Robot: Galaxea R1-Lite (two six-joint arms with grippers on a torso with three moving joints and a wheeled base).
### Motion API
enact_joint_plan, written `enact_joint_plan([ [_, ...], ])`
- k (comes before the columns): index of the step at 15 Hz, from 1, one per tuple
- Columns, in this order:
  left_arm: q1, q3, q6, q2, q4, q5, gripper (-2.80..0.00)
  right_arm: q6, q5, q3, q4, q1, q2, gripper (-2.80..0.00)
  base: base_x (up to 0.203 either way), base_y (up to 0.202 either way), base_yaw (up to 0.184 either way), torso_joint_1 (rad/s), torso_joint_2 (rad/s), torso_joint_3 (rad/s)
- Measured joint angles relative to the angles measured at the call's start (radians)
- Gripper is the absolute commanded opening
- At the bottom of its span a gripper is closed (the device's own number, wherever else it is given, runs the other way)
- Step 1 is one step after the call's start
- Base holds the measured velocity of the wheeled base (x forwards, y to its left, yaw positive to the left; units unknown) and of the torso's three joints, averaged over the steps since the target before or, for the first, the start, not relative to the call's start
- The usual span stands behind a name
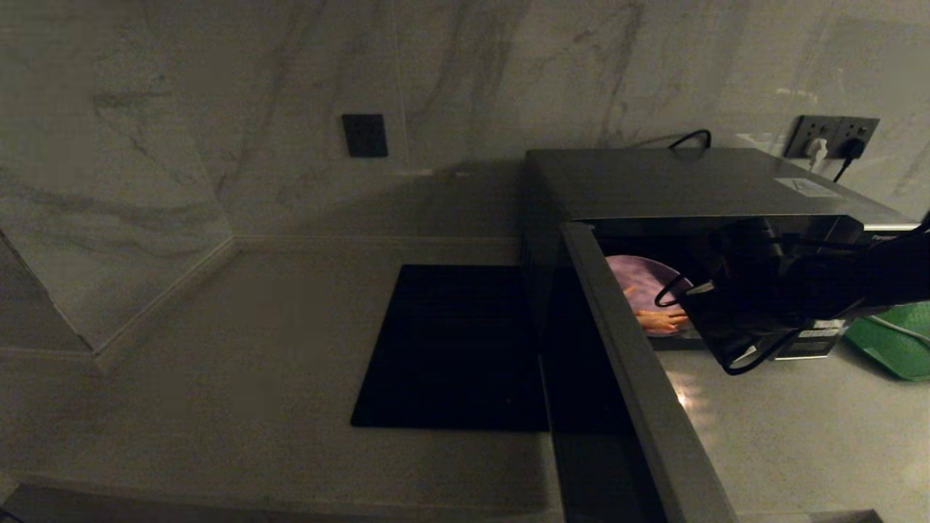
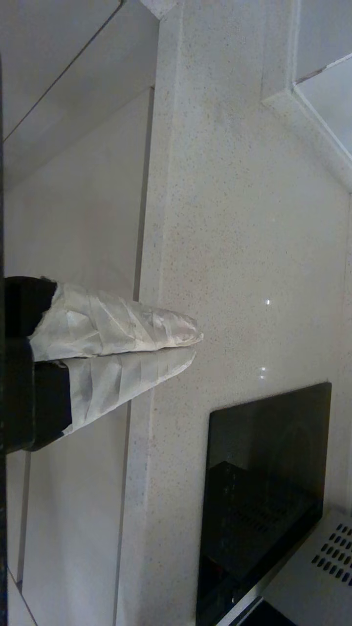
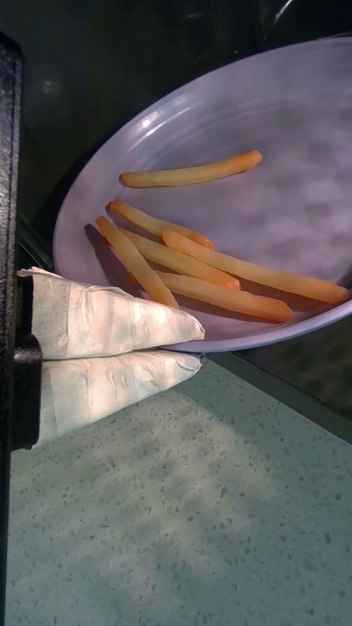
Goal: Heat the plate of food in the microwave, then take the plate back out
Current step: Put the plate in the microwave oven
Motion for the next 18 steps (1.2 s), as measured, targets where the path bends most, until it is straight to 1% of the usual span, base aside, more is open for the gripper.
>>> enact_joint_plan([
  [6, 0.0, 0.0, 0.0, 0.0, 0.0, 0.0, -2.8, -0.001, -0.002, 0.006, 0.0, 0.0, 0.008, -2.8, 0.0, 0.0, 0.0, 0.0, 0.0, 0.0],
  [7, 0.0, 0.0, 0.0, 0.0, 0.0, 0.0, -2.8, -0.001, -0.001, 0.004, 0.0, 0.0, 0.009, 0.0, 0.0, 0.0, 0.0, 0.0, 0.0, 0.0],
  [18, 0.0, 0.0, 0.0, 0.0, 0.0, 0.0, -2.8, -0.003, 0.0, -0.005, 0.001, -0.006, -0.015, 0.0, 0.0, 0.0, 0.0, 0.0, 0.0, 0.0],
])
